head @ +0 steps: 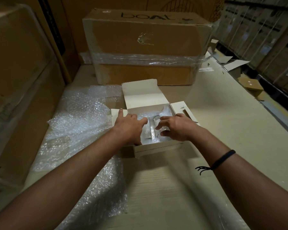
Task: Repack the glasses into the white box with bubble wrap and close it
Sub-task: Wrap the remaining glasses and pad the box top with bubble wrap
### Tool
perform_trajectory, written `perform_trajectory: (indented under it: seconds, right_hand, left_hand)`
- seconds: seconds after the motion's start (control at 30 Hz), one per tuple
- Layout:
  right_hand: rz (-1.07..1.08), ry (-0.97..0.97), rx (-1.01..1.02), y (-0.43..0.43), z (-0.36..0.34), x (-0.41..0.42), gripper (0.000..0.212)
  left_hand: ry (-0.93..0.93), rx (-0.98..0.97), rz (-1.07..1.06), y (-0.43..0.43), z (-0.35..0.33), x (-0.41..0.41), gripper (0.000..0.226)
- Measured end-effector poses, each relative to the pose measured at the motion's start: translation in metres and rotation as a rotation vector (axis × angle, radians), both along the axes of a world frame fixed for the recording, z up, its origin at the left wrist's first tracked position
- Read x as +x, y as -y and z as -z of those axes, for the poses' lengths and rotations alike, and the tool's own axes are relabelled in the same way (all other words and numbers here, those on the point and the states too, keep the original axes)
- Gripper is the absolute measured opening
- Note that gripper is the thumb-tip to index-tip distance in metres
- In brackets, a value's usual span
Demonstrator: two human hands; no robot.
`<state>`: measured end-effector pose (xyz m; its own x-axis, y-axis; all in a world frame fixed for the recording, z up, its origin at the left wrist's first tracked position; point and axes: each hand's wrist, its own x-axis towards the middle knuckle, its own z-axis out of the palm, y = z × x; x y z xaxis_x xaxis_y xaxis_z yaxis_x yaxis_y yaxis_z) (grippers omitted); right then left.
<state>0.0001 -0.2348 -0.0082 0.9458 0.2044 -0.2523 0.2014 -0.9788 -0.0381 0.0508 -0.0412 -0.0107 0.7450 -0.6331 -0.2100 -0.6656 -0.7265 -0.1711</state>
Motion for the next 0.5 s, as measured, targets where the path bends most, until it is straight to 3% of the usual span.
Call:
perform_trajectory:
  seconds: [0.13, 0.23, 0.37, 0.43, 0.5]
  right_hand:
    - [-0.026, -0.112, -0.06, 0.0, -0.006, -0.001, 0.046]
    - [-0.002, -0.071, -0.058, -0.007, -0.008, -0.011, 0.05]
    - [0.034, 0.276, 0.136, -0.02, -0.004, -0.039, 0.039]
    - [0.035, 0.525, 0.26, -0.036, 0.01, -0.06, 0.03]
    - [0.073, 0.733, 0.368, -0.058, 0.031, -0.084, 0.02]
  left_hand:
    - [-0.041, -0.008, 0.03, -0.011, -0.008, -0.003, 0.082]
    - [-0.089, -0.11, 0.022, -0.021, -0.013, -0.01, 0.075]
    - [-0.078, -0.514, -0.069, -0.055, -0.018, -0.017, 0.051]
    - [0.045, -0.728, -0.199, -0.083, -0.008, -0.019, 0.039]
    - [0.173, -0.777, -0.37, -0.109, 0.008, -0.022, 0.036]
